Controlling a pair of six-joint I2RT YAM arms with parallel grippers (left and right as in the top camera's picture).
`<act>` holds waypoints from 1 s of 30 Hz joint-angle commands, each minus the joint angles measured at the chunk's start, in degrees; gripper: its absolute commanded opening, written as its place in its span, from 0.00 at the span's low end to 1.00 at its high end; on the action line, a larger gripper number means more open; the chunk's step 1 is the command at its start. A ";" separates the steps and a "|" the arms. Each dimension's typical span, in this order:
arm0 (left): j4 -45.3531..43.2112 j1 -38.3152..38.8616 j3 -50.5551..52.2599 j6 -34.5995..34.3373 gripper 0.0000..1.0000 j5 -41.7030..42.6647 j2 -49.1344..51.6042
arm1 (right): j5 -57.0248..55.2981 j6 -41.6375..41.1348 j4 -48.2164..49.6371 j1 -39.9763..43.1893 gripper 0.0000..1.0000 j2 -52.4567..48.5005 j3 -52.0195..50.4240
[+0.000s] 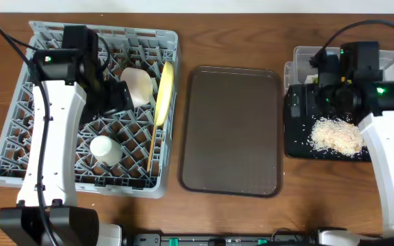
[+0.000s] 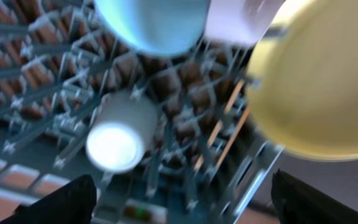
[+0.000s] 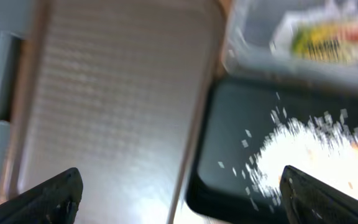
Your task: Sort waste into correct bins and load items into the dishwasher
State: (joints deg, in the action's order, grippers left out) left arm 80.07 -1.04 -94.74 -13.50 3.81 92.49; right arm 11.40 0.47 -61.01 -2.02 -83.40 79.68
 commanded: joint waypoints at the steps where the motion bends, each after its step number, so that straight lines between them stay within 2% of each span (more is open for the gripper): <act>1: 0.35 -0.11 2.99 4.42 0.88 1.01 -2.84 | -3.65 -2.67 -2.38 -0.24 0.99 0.42 0.07; 4: -3.85 -0.11 8.52 5.42 0.88 1.75 -9.62 | -3.67 -3.65 -2.62 -0.31 0.99 2.54 -1.73; 8: -13.14 -0.11 21.55 6.45 0.88 1.75 -25.18 | -3.67 -3.63 3.48 -0.31 0.99 11.37 -11.47; 11: -20.70 -0.11 33.55 9.84 0.88 5.31 -42.95 | -4.24 -3.65 12.61 -0.28 0.99 27.15 -25.57; 13: -23.02 -0.13 37.70 9.81 0.88 6.05 -51.80 | -6.43 -3.67 13.86 -0.28 0.99 33.66 -30.08; 14: -24.26 -0.13 39.26 9.86 0.94 5.79 -55.65 | -7.50 -3.67 13.88 -0.28 0.99 36.59 -31.85; 16: -25.53 -0.13 40.85 9.84 0.94 5.86 -62.86 | -8.33 -3.63 13.20 -0.28 0.99 43.76 -35.60; 22: -23.61 -0.13 40.85 9.84 0.95 5.86 -70.69 | -7.30 -3.63 5.53 -0.31 0.99 50.05 -37.64; 30: -23.32 -0.13 40.85 9.84 0.96 5.86 -70.62 | -7.30 -3.63 0.28 -0.31 0.99 50.03 -37.70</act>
State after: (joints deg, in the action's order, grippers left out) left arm 56.71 -1.04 -54.43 -4.43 9.08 21.96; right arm 4.45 -2.59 -60.51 -2.00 -33.63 42.35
